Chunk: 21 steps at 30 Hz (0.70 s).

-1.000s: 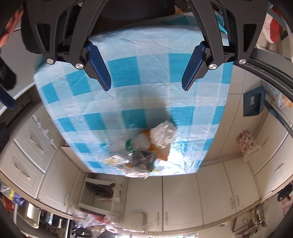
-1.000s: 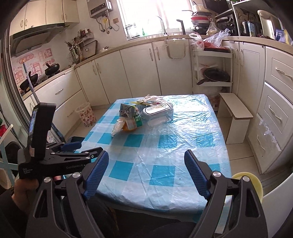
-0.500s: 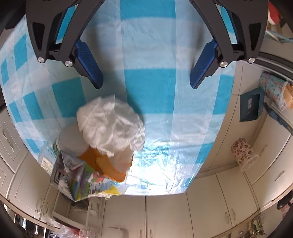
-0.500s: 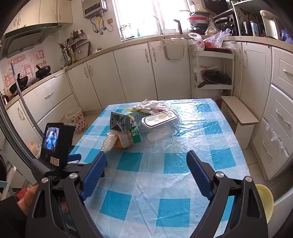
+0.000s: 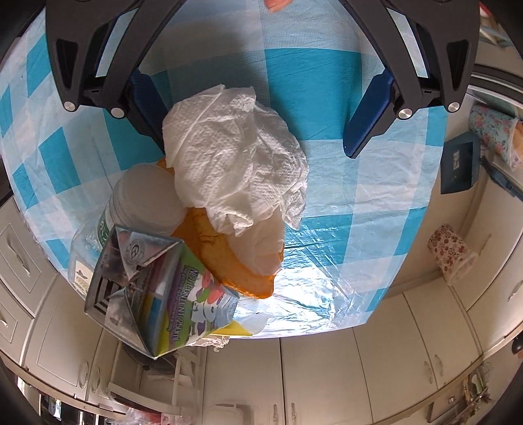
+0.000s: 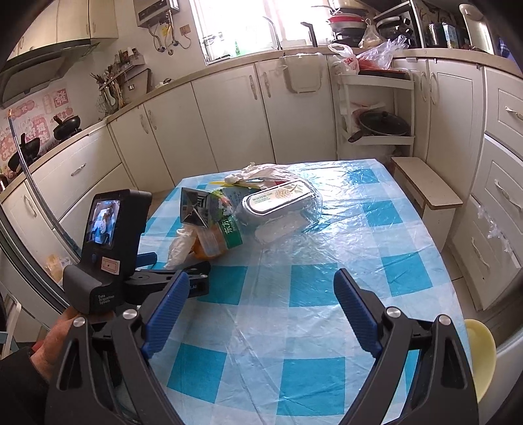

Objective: Collect trash

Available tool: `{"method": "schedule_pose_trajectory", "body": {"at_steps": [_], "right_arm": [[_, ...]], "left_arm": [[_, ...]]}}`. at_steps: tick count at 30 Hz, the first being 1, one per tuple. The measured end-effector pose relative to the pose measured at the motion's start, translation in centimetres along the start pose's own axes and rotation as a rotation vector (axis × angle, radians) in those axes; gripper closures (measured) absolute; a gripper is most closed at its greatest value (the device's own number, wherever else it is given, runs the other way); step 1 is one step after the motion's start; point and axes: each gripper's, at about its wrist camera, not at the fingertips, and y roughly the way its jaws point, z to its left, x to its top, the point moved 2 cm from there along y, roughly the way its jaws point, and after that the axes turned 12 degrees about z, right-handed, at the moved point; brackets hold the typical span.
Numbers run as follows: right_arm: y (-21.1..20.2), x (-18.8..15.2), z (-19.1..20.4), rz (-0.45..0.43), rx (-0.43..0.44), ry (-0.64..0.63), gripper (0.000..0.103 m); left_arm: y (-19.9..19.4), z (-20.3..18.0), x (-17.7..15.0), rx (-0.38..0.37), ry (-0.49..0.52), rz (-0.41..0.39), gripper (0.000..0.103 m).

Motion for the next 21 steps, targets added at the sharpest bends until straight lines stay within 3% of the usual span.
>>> {"method": "schedule_pose_trajectory", "body": {"at_steps": [12, 21], "right_arm": [[-0.6, 0.1, -0.7, -0.021, -0.010, 0.017, 0.015], [-0.5, -0.7, 1.3, -0.020, -0.082, -0.050, 0.015]], "left_arm": [[0.0, 0.1, 0.0, 0.002, 0.000, 0.000, 0.007], [0.0, 0.0, 0.0, 0.002, 0.001, 0.000, 0.007]]}}
